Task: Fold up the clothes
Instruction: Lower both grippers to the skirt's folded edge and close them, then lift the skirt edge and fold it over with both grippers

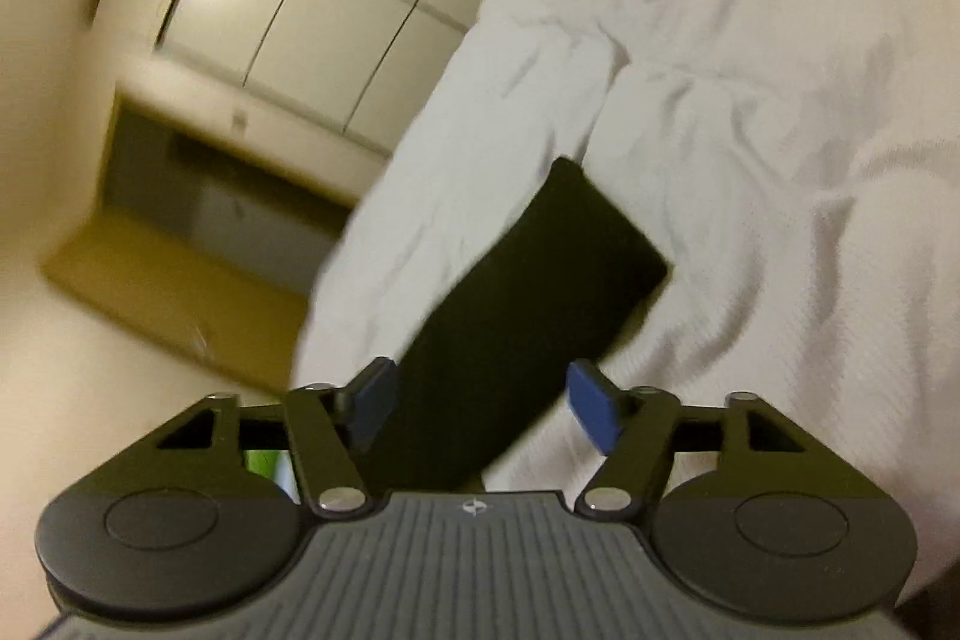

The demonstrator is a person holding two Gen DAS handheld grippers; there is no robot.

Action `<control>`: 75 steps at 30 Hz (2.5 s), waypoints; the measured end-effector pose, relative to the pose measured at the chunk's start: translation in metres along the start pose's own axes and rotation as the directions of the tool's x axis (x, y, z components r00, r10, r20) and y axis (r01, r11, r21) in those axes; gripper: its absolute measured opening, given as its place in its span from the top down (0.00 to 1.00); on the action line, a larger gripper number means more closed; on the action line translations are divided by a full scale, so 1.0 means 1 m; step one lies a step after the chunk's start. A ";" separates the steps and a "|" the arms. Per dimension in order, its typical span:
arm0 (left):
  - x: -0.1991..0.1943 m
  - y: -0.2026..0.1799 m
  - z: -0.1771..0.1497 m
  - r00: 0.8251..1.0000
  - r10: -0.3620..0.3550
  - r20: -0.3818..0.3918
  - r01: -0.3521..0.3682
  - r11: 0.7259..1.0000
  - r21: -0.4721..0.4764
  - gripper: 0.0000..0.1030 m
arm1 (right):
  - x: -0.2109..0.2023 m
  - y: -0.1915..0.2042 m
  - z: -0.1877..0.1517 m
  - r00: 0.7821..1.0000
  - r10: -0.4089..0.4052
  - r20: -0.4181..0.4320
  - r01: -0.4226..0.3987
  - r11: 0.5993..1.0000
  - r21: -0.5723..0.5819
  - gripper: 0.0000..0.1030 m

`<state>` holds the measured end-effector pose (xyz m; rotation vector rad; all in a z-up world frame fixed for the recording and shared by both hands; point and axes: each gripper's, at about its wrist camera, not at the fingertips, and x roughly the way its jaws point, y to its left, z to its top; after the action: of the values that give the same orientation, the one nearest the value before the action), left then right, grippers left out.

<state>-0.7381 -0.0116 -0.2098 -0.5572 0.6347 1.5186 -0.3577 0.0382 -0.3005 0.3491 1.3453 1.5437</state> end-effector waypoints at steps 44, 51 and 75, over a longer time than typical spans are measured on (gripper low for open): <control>0.132 0.068 0.027 0.983 -0.162 -0.089 0.151 0.982 -0.117 0.76 | 0.110 0.071 -0.007 0.915 -0.375 0.149 0.404 0.840 -0.362 0.85; 0.108 0.118 0.027 0.970 -0.243 -0.012 0.230 0.934 -0.273 0.77 | 0.146 0.200 -0.128 0.947 -0.175 0.270 0.314 0.308 -0.898 0.85; 0.103 0.149 0.018 0.933 -0.359 0.022 0.332 0.837 -0.435 0.77 | 0.108 0.152 -0.114 0.993 -0.039 -0.114 -0.064 0.629 -0.775 0.49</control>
<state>-0.8905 0.0745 -0.2590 -1.0068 0.2133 1.2971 -0.5650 0.0822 -0.2488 -0.2992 0.6250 2.0215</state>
